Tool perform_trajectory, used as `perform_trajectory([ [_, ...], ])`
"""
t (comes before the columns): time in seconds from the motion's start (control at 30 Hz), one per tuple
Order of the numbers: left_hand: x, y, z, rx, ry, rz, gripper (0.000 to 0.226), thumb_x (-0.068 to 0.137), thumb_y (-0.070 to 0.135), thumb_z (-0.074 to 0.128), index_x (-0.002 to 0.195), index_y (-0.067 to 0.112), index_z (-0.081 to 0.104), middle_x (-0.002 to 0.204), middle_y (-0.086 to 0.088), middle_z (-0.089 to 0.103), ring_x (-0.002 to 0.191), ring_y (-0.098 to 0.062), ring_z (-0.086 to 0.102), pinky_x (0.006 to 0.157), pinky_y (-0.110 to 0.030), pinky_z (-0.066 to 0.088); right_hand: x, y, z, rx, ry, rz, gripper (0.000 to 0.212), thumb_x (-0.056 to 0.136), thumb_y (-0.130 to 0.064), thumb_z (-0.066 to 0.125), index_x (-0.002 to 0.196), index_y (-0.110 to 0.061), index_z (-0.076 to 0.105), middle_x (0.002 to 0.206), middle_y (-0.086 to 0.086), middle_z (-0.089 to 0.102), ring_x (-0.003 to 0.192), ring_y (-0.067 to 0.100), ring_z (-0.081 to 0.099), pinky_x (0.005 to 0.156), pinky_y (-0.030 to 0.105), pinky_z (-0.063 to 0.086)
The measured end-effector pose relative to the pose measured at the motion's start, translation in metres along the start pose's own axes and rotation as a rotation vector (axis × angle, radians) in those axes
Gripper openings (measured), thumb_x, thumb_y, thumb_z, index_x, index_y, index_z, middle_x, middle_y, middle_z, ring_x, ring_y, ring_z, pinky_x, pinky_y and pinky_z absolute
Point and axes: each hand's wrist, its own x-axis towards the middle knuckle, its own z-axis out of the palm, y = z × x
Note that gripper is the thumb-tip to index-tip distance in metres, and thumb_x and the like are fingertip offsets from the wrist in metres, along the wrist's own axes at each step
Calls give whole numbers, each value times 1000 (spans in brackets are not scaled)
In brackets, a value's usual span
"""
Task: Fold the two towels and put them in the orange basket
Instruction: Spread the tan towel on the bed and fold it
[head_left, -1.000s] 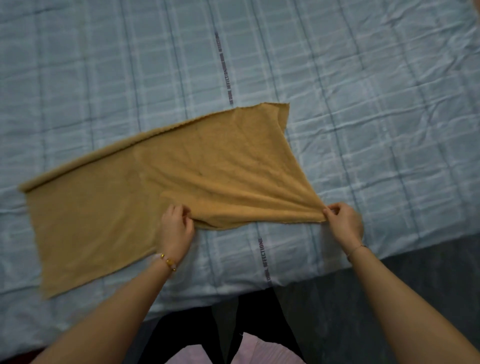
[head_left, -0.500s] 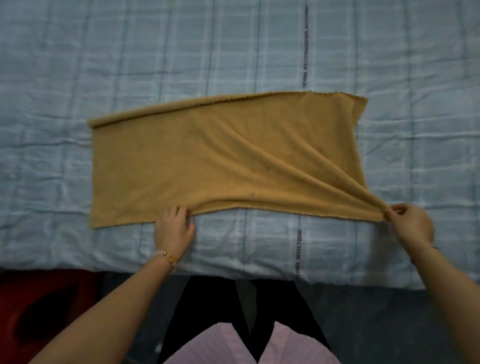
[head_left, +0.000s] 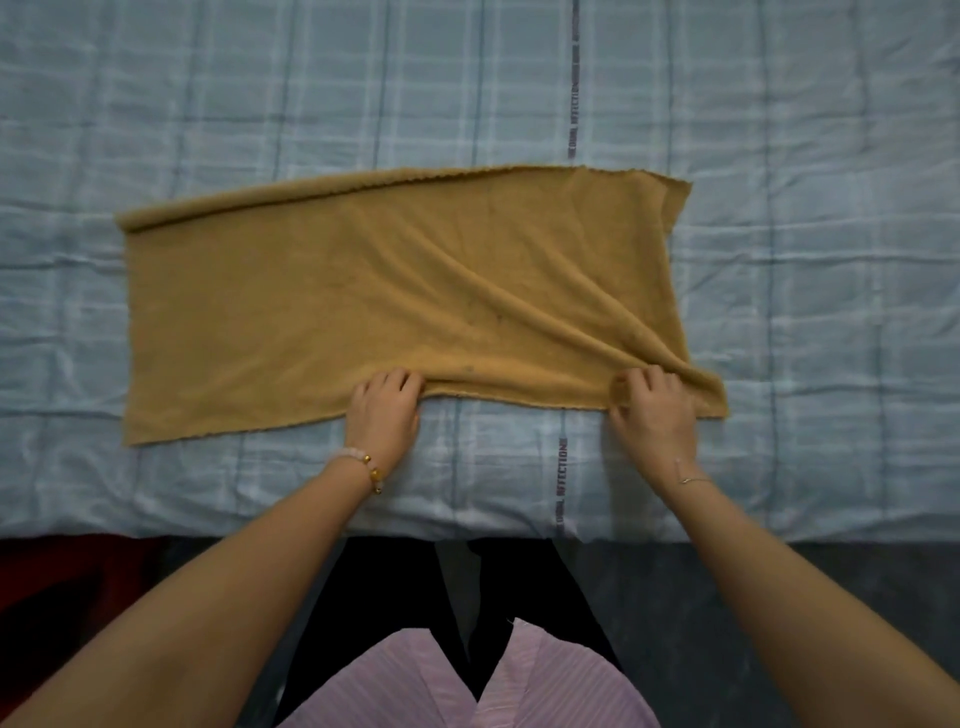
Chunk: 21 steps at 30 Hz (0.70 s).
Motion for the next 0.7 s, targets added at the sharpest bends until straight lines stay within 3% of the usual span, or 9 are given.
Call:
perform_trajectory([
  [0.2, 9, -11, 0, 93, -46, 84, 28, 56, -2, 75, 76, 10, 59, 73, -11, 61, 63, -31, 60, 52, -33, 43, 1, -20, 17, -118, -72, -117, 16, 77, -11, 63, 92, -10, 58, 95, 12, 60, 84, 32, 55, 62, 36, 37],
  [0.3, 8, -11, -4, 75, -96, 92, 21, 64, -4, 69, 77, 8, 58, 77, -14, 61, 69, -33, 60, 55, -35, 41, 3, -17, 18, -107, -82, -184, 12, 77, -1, 61, 85, -8, 56, 86, 13, 61, 74, 33, 56, 57, 34, 32],
  [0.4, 0, -14, 0, 44, -138, 102, 10, 77, 1, 59, 84, 7, 57, 85, -15, 61, 76, -34, 58, 61, -35, 36, 2, -14, 15, -46, -79, -230, 16, 68, 3, 66, 76, -4, 55, 75, 16, 58, 63, 34, 55, 51, 33, 34],
  [0.5, -16, -24, 4, 48, -162, 124, 17, 67, 3, 69, 77, 8, 56, 74, -13, 60, 64, -33, 58, 53, -35, 42, -13, -14, 14, -57, -73, -363, 15, 62, -7, 65, 70, -8, 53, 68, 12, 56, 56, 32, 53, 46, 30, 34],
  [0.6, -28, -33, 7, 110, -178, 130, 30, 53, 3, 77, 73, 11, 56, 68, -9, 59, 58, -30, 58, 46, -31, 42, -30, -10, 21, -96, -147, -416, 19, 63, -8, 69, 73, -11, 54, 70, 9, 56, 59, 31, 54, 47, 33, 41],
  [0.7, -30, -32, 6, 115, -200, 136, 24, 59, 7, 73, 76, 13, 57, 71, -8, 60, 61, -30, 59, 50, -31, 43, -31, -9, 22, -12, -225, -349, 14, 68, -11, 62, 82, -12, 57, 80, 8, 59, 69, 31, 57, 56, 37, 45],
])
